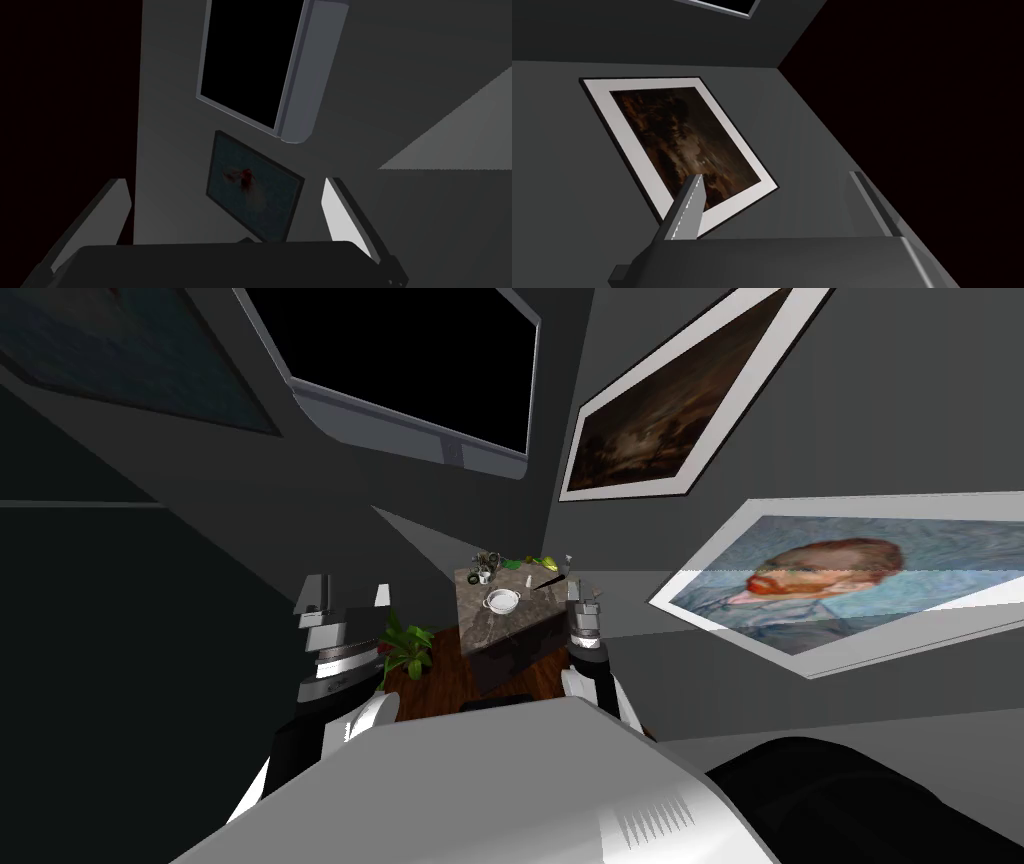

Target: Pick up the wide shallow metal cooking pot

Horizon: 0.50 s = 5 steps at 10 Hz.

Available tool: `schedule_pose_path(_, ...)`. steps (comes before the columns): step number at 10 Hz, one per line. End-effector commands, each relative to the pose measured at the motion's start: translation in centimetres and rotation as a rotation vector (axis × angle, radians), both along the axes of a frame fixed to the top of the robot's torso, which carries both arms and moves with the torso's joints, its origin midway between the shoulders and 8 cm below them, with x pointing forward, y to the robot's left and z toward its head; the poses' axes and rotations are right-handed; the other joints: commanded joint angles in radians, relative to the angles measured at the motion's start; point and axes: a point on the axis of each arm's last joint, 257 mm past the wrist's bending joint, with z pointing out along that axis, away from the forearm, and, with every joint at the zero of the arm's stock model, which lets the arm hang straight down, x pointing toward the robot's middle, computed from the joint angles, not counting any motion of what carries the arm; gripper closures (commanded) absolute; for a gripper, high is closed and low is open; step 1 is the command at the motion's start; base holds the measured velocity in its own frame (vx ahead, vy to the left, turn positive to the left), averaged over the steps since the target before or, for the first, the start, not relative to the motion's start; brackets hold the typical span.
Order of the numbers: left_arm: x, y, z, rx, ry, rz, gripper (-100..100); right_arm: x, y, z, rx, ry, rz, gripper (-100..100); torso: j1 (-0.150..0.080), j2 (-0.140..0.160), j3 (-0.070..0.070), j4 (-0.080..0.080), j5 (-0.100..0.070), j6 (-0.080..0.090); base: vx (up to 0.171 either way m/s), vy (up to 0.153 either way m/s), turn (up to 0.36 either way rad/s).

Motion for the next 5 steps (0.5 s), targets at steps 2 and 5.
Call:
schedule_pose_path(2,0.0,0.0,0.0,0.000,0.000,0.000,0,0.7,0.3,-3.2,-0.100,0.072,-0.013,-100,-0.002,0.002,0.001,0.000,0.000,0.000,-0.058,-0.045,0.079)
schedule_pose_path(5,0.0,0.0,0.0,0.000,0.000,0.000,0,1.4,-0.1,-8.6,-0.242,0.185,-0.045,-100,-0.006,0.008,0.004,0.002,-0.001,0.000,-0.118,-0.070,0.090)
